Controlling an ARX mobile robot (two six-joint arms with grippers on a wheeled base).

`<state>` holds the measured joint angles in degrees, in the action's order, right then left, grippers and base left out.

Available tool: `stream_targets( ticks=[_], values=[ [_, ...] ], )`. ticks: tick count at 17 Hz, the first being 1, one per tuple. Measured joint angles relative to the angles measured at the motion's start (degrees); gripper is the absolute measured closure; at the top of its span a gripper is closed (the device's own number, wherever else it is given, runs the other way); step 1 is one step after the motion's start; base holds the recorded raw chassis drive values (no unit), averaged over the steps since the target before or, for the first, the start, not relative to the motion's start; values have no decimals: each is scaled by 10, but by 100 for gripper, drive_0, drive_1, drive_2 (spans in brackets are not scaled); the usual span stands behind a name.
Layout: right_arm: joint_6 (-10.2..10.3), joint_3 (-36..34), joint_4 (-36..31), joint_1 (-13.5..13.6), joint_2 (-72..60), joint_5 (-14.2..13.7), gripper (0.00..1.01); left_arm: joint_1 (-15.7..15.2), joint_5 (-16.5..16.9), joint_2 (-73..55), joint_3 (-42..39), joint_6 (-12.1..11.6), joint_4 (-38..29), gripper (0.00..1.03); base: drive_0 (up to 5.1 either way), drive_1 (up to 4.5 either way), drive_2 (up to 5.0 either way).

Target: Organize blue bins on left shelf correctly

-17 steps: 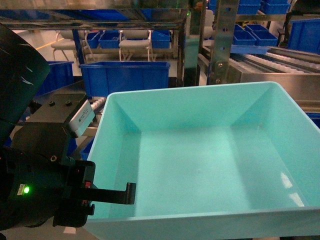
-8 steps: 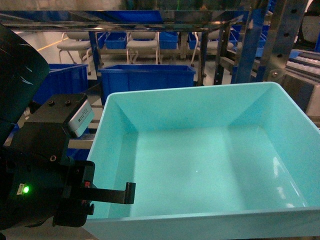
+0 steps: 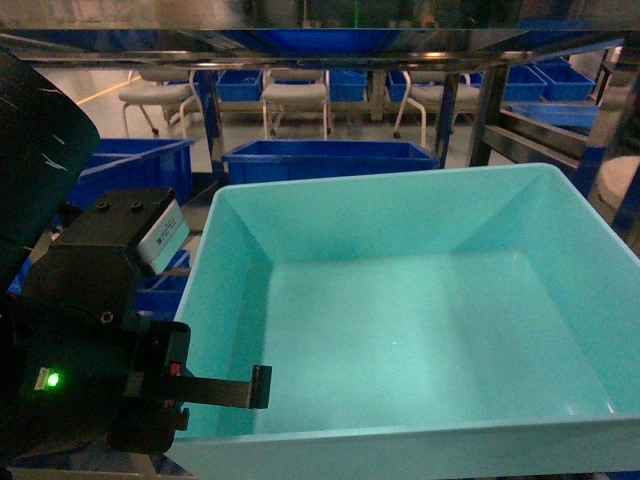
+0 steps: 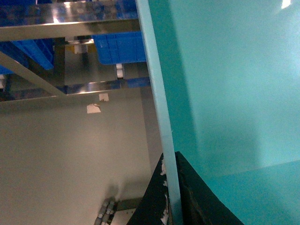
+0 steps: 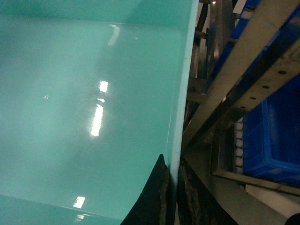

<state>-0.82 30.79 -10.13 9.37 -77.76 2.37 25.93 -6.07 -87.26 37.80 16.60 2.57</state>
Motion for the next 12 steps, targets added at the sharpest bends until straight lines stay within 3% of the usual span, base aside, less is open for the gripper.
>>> stream_targets(
  ticks=[7,12],
  values=[
    [0,0,1,1,0,1,99,-2,1,0,0,0,0,101,-352,480,-138],
    [0,0,0,0,0,0,99,-2,1,0,0,0,0,101,13,339,-312]
  ],
)
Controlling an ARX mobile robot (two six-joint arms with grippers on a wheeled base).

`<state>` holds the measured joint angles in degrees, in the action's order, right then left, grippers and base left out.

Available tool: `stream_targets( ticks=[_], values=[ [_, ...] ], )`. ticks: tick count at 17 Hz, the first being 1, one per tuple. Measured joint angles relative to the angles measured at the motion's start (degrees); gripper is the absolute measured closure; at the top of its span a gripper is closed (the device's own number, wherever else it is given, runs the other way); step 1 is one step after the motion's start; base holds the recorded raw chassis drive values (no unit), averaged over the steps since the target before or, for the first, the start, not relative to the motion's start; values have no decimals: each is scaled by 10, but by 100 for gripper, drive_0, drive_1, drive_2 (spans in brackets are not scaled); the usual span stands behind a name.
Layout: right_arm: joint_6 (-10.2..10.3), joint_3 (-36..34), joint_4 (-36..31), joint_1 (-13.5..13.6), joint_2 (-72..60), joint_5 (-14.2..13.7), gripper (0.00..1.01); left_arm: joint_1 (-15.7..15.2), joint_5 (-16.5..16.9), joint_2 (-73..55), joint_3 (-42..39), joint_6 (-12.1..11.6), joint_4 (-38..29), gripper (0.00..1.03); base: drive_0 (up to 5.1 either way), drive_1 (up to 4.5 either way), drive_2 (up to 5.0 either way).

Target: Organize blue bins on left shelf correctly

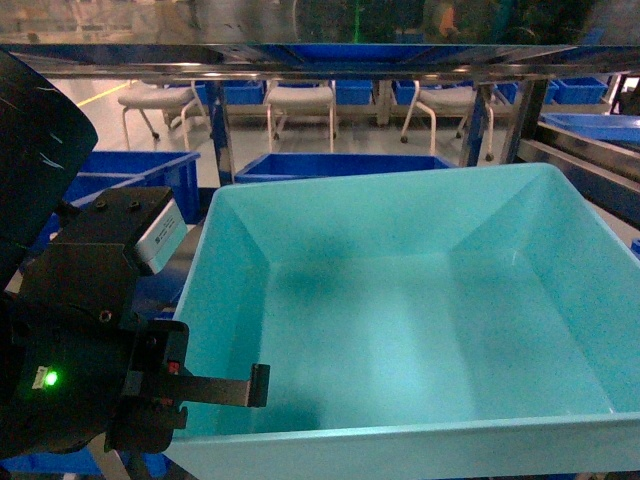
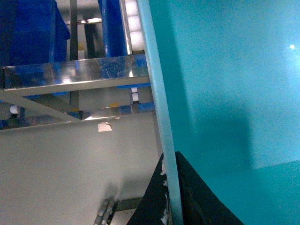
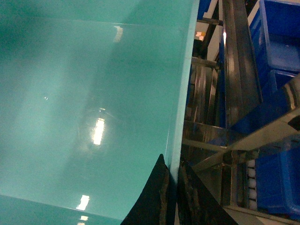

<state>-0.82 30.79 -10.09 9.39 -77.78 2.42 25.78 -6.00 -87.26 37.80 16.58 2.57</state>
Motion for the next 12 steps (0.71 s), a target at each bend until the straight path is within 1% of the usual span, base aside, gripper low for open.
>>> stream_targets(
  ticks=[7,12],
  values=[
    [0,0,0,0,0,0,99,0,0,-1,0,0,0,101,15,349,-320],
    [0,0,-1,0,0,0,99,0,0,-1,0,0,0,101,0,0,0]
  ],
)
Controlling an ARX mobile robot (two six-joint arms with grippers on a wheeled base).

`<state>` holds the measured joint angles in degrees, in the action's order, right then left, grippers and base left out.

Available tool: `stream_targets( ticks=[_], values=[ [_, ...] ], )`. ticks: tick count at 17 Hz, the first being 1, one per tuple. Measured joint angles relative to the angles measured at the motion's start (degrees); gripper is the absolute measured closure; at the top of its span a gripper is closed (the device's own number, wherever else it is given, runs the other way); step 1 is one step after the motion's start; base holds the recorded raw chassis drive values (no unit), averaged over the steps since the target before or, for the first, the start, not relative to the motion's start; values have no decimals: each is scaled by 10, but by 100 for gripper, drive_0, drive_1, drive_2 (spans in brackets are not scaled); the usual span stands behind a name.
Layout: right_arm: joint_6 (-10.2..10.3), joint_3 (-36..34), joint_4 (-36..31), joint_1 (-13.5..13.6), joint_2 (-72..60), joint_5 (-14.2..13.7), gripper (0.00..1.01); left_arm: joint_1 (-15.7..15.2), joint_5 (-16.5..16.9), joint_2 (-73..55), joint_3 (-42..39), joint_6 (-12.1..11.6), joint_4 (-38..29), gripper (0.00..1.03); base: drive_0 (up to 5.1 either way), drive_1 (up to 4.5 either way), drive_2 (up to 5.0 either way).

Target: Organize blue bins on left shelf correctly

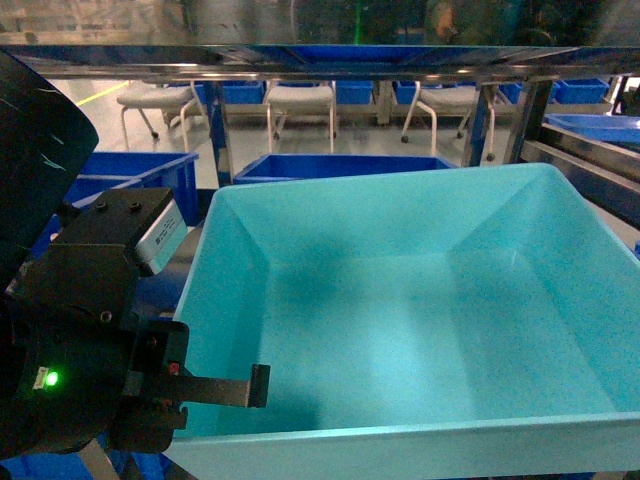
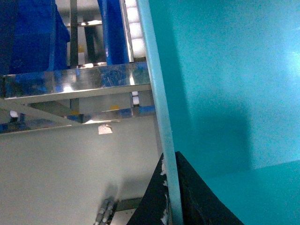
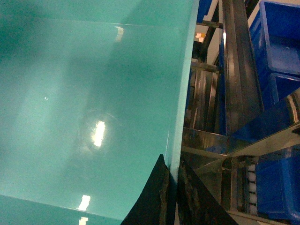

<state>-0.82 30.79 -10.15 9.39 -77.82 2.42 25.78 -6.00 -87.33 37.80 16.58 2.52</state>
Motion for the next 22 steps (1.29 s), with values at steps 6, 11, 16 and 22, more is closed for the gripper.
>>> stream_targets(
  ticks=[6,11,16,22],
  values=[
    [0,3,-9,0,-12,-1,99,-7,10,-2,2,0,-2,101,0,0,0],
    [24,65,-17,0,-110,-10,99,-49,41,-68,50,-37,-27,101,0,0,0],
    [41,123,-19,4,-219,-13,99,-81,52,-128,103,-93,-25,101,0,0,0],
    [47,124,-20,8,-231,-15,99,-85,52,-129,104,-106,-29,101,0,0,0]
  ],
)
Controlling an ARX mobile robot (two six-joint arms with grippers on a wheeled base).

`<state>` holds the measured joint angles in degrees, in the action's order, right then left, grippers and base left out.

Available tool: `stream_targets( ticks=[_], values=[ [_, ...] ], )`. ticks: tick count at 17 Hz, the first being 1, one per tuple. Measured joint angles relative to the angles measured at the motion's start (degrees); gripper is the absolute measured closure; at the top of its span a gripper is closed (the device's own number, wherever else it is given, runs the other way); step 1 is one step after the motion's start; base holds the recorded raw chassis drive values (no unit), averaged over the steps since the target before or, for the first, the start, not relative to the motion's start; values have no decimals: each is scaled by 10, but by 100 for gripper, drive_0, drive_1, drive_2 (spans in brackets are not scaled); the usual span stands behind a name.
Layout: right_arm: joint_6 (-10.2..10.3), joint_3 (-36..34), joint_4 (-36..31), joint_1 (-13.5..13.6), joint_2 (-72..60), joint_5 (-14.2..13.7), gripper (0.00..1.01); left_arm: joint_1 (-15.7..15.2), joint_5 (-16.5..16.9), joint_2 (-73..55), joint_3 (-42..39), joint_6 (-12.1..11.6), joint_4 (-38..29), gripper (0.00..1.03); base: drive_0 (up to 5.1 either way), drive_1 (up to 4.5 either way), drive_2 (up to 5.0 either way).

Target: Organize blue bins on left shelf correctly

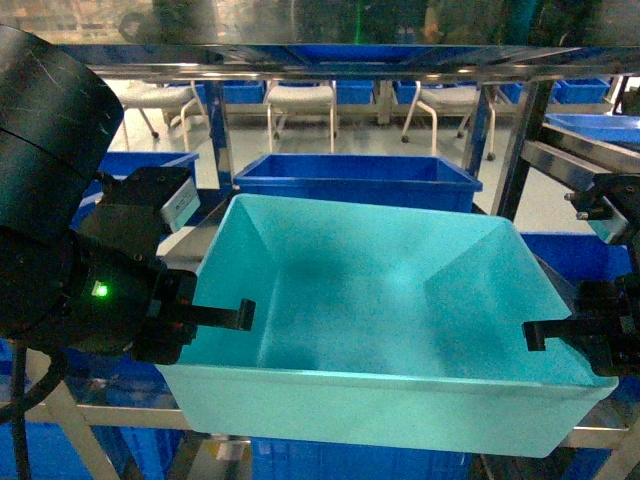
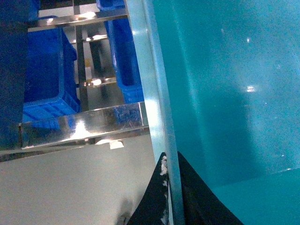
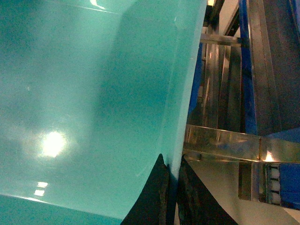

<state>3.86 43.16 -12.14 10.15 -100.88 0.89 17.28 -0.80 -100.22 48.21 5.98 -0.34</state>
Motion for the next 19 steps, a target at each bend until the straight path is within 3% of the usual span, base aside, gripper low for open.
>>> stream_targets(
  ticks=[4,13,19],
  values=[
    [0,66,-3,14,-62,-15,99,-21,19,-57,63,-9,13,101,0,0,0],
    [-46,193,20,7,-198,-15,99,-28,20,-180,145,-24,8,101,0,0,0],
    [-57,296,64,7,-262,-21,99,-40,21,-261,251,-50,40,101,0,0,0]
  ],
)
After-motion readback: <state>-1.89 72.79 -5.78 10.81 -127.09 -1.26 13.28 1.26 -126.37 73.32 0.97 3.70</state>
